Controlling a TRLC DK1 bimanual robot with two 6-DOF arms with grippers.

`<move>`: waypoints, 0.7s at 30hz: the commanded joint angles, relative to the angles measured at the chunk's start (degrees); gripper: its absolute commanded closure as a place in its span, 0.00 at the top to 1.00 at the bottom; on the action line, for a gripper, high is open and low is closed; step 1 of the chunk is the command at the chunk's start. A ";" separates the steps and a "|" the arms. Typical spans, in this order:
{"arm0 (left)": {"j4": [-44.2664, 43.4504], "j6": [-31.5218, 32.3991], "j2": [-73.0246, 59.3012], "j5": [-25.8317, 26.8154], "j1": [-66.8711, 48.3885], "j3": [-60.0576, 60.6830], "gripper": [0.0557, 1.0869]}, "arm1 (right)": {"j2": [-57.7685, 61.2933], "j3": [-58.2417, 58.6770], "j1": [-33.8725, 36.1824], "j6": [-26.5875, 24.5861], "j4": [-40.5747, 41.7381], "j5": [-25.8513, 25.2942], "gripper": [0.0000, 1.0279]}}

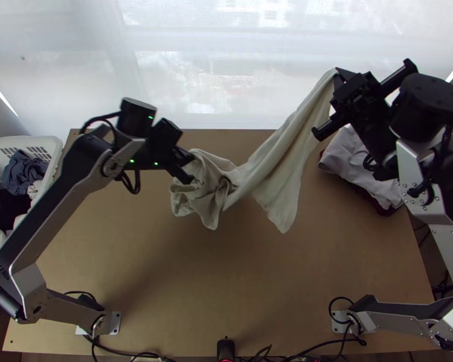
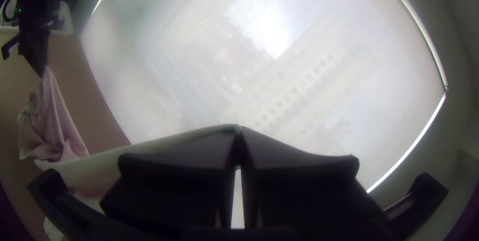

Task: Fold the t-shirt

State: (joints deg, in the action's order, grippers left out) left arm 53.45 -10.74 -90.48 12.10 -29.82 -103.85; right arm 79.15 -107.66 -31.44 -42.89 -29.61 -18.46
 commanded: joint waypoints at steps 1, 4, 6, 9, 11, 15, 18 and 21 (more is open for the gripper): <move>2.62 3.18 5.84 4.51 16.20 -10.67 0.03 | 7.68 -5.20 1.56 3.70 0.43 2.64 0.03; 3.50 5.21 3.29 6.45 22.53 -20.60 0.03 | 7.86 -3.35 0.33 4.05 0.07 3.25 0.03; 3.59 6.26 0.92 6.71 25.52 -27.72 0.03 | 7.86 -2.29 -1.25 4.05 -1.42 3.78 0.03; -2.74 7.58 1.80 6.62 30.26 -28.86 0.03 | 7.33 -0.98 -3.80 4.05 -3.35 4.40 0.03; -6.69 10.92 2.76 6.10 33.60 -28.86 0.03 | 6.98 0.43 -5.03 4.13 -4.41 4.92 0.03; -8.89 13.99 4.43 5.74 37.38 -28.69 0.03 | 6.27 5.09 -7.49 4.05 -6.96 6.51 0.03; -9.07 14.52 5.57 5.74 38.88 -28.51 0.03 | 6.63 7.99 -9.16 3.96 -8.01 7.38 0.03; -9.07 14.96 6.54 5.74 41.25 -28.25 0.03 | 7.77 9.39 -10.39 4.05 -8.28 7.91 0.03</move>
State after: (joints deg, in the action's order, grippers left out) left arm 46.30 2.04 -86.04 17.85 5.48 -131.07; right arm 85.78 -102.65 -38.61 -38.98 -36.07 -12.08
